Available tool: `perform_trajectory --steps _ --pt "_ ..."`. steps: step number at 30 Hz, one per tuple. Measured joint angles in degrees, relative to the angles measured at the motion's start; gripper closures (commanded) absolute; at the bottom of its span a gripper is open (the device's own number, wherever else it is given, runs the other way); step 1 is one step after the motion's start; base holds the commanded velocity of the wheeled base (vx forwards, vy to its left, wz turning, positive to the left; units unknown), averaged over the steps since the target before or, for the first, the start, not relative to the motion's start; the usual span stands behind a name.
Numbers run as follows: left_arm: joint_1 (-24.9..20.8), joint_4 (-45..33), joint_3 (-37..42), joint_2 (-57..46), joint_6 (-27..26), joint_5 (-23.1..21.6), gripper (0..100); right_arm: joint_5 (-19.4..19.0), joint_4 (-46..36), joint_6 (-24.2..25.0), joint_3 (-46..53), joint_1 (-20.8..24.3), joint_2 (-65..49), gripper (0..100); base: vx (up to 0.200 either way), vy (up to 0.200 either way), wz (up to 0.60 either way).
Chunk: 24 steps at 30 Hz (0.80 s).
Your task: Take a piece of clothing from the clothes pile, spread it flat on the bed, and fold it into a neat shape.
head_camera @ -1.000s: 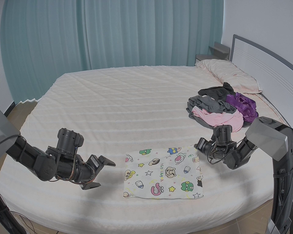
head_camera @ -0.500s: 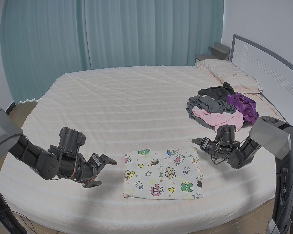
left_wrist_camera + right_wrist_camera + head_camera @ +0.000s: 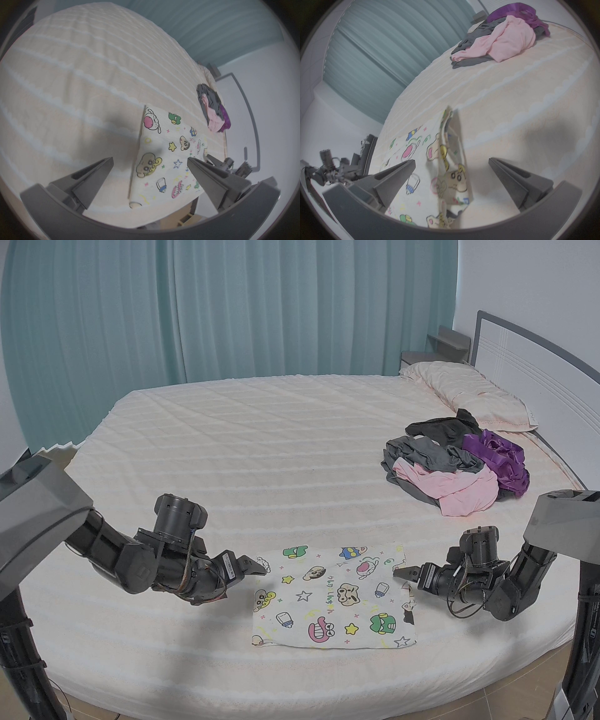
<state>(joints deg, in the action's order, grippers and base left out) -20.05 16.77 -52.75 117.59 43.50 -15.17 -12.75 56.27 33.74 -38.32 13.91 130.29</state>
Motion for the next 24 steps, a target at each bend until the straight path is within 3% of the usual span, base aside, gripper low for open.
perform_trajectory --steps 4,11,24 --pt "-0.39 1.67 -3.56 4.53 -3.1 -0.24 0 -2.66 1.56 -0.62 2.18 0.48 -0.15 0 0.0 0.0 0.0" --pt "-2.05 7.88 -4.63 9.12 -3.68 -2.32 0 -4.84 2.0 -0.77 2.82 1.11 0.38 0 0.0 0.0 0.0" --pt "-3.36 11.43 -4.77 11.87 -3.46 -2.6 0 -5.61 2.08 -0.13 1.3 4.0 1.68 0 0.0 0.0 0.0"
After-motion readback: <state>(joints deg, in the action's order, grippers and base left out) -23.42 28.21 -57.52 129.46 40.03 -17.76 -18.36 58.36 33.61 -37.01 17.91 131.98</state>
